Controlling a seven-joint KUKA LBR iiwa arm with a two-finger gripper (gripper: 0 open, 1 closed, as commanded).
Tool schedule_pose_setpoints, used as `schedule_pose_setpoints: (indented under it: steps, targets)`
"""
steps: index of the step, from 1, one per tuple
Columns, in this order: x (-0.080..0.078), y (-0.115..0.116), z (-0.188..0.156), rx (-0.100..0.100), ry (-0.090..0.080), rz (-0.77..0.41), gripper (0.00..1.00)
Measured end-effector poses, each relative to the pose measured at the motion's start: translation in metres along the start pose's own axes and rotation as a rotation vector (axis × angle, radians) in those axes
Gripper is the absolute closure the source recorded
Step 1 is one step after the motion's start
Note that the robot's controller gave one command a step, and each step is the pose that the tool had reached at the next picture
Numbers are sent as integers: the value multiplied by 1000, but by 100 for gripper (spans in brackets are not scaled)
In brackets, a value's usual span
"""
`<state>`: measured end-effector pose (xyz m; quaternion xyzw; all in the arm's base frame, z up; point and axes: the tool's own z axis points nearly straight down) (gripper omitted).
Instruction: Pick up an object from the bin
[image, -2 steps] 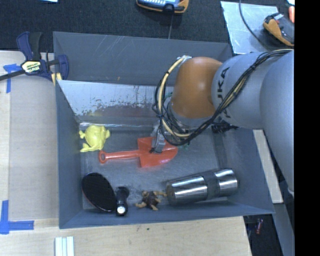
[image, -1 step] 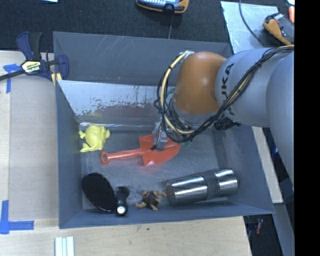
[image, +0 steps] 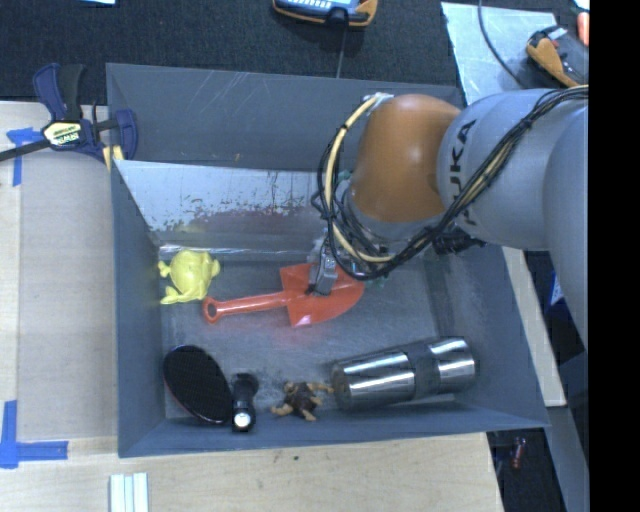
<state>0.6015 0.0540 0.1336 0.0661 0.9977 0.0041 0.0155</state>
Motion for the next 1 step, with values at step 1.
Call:
schedule_pose_setpoints:
  steps: [1]
  targets:
    - [0,0,-31,1,5,1,100]
